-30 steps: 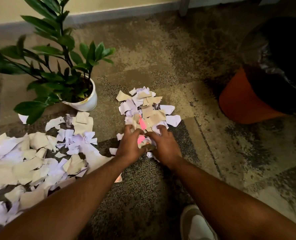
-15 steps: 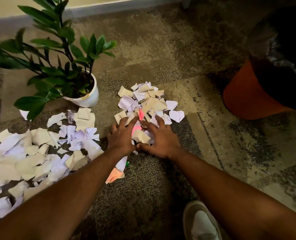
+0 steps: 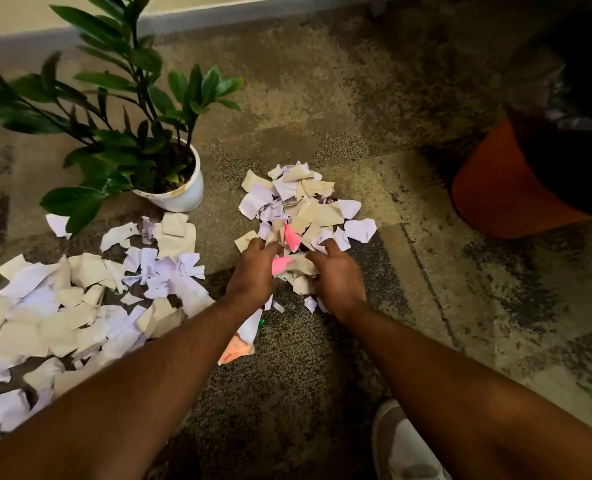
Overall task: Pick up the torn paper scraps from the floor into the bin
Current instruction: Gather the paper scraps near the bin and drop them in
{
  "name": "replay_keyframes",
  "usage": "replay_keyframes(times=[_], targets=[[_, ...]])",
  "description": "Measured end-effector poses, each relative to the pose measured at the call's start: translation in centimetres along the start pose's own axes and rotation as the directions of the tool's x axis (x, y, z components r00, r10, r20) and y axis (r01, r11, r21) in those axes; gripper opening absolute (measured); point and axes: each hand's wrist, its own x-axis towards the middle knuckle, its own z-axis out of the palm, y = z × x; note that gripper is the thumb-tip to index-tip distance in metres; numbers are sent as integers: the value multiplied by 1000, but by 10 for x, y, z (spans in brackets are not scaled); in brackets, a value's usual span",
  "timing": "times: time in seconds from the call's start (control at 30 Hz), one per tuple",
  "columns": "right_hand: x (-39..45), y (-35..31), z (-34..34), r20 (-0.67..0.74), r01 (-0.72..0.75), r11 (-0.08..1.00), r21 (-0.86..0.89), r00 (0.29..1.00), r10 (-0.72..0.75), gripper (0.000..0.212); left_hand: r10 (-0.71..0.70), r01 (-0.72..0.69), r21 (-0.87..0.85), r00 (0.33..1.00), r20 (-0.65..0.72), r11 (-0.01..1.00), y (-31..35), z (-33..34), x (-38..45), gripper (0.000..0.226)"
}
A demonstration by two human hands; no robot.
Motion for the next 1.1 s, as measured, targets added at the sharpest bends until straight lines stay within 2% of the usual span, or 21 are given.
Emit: replay_keyframes(times=[0.07,0.13,0.2,0.27,0.33,0.4,0.5,0.67,0.83,0.97,1.1], targets=[[5,3,-7,-6,-16,994,108,1000,16,46,29,-29,-26,1000,-12,999,-1,-4,1,57],[10,5,-14,14,-31,991,130,999,29,48,32,-33,-40,999,-34,999,0,-8,1,53],[16,7,-18,1,-61,987,148,998,62,41,11,-14,-45,998,-62,999,3,-14,2,42],[18,8,-22,-45,-76,969,237,995,89,37,-34,27,-92,996,-82,995,6,-21,2,33],[16,9,-29,-53,-94,926,366,991,122,29,-104,85,-215,992,-75,973,12,-30,2,28],[13,8,-46,1,-146,869,473,986,165,12,-156,123,-349,985,-67,929,21,-41,0,26],[12,8,-78,25,-167,843,511,983,179,11,-155,110,-472,986,-59,875,39,-61,-4,25],[26,7,-146,-64,-94,858,506,987,145,4,-167,94,-579,983,-74,810,82,-97,1,30],[35,11,-216,-208,-30,870,492,966,151,14,-119,27,-575,985,-124,818,149,-139,23,26],[26,24,-285,-316,-14,868,497,928,196,4,-40,-68,-554,983,-180,830,216,-168,45,28],[10,51,-349,-368,-29,816,577,883,291,9,58,-174,-506,970,-237,845,298,-184,62,23]])
